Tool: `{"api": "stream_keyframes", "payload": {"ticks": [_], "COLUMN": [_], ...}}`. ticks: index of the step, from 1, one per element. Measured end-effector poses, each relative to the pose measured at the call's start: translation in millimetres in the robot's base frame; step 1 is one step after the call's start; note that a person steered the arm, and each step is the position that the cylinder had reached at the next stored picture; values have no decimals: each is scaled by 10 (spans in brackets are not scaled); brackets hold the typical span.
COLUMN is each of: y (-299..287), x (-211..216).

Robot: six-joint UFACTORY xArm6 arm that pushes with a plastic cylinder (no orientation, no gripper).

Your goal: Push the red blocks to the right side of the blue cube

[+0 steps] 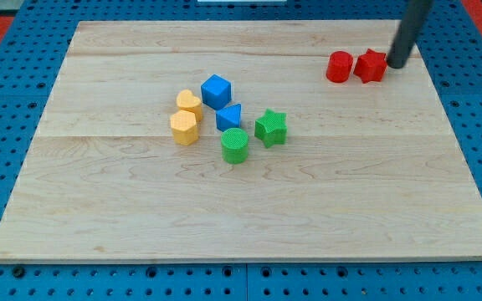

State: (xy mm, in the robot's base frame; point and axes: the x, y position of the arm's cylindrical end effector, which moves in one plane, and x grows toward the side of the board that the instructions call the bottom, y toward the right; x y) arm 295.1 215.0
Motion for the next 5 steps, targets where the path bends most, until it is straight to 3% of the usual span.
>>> {"api": "stream_keyframes", "payload": {"ticks": [1,3,5], "y": [-808,-1637,-1461], "x": [28,132,259]}}
